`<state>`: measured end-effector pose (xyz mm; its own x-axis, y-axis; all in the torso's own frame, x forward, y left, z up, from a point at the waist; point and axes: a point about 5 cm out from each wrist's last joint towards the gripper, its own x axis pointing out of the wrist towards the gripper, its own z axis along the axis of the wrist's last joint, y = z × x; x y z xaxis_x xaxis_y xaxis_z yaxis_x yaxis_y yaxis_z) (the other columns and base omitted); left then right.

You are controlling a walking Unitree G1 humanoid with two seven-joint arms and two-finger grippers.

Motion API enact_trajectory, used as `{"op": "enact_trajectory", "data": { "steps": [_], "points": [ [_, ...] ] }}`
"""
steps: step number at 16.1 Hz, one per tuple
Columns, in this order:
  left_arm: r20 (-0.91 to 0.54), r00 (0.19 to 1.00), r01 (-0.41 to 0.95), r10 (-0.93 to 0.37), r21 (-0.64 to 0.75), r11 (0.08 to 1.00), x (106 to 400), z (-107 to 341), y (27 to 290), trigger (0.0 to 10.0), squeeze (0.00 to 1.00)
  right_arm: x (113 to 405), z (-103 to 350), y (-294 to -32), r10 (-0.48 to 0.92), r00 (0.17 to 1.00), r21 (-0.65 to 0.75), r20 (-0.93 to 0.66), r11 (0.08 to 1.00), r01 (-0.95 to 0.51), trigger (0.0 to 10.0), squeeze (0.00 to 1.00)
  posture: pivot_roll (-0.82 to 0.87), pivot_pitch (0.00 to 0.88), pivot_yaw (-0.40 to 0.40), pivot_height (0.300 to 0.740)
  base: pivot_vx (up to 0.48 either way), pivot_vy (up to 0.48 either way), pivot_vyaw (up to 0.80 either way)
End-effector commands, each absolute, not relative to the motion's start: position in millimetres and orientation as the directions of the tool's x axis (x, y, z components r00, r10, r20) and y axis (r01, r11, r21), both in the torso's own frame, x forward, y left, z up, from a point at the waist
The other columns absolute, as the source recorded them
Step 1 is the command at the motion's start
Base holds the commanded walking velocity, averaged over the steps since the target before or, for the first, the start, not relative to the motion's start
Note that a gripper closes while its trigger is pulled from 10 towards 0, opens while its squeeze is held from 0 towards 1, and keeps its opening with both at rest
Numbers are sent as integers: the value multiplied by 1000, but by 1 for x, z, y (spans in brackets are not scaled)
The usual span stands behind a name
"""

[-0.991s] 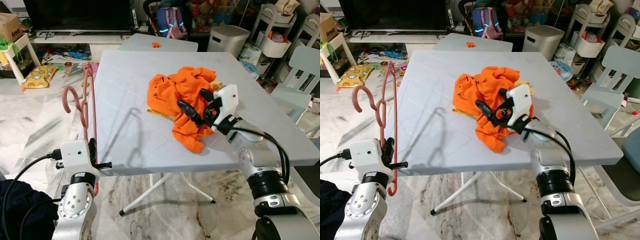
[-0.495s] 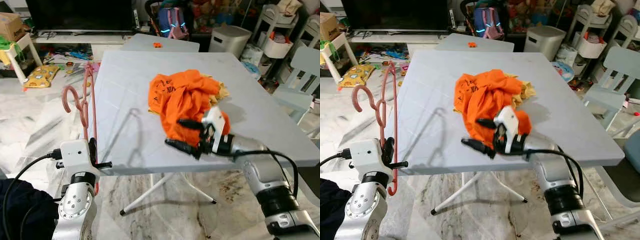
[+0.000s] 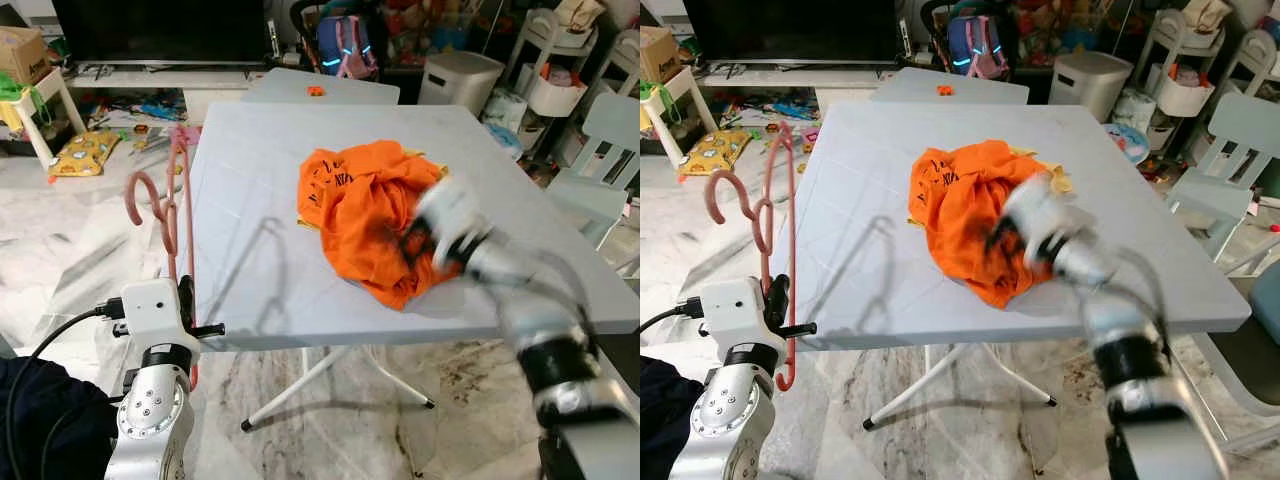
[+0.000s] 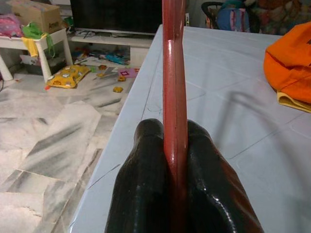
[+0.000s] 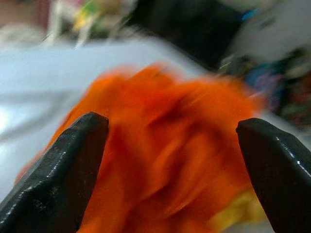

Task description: Hang hanger

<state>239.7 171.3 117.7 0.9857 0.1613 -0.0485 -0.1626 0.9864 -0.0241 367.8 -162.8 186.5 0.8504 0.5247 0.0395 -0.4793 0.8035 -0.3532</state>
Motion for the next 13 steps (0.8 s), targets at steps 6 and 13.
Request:
{"op": "enact_trajectory", "data": {
  "steps": [6, 13],
  "points": [
    [-31, 988, -152, 151, -27, 988, 242, 122, 170, 10000, 0, 369, 219, -151, 591, 769, -41, 243, 798, -601, 10000, 1000, 23, 0, -31, 740, 0, 0, 0],
    [-32, 989, -148, 148, -30, 988, 242, 122, 170, 10000, 0, 300, 140, -139, 933, 276, 37, -232, 292, -956, 10000, 1000, 20, 0, -27, 740, 0, 0, 0]
  ]
}}
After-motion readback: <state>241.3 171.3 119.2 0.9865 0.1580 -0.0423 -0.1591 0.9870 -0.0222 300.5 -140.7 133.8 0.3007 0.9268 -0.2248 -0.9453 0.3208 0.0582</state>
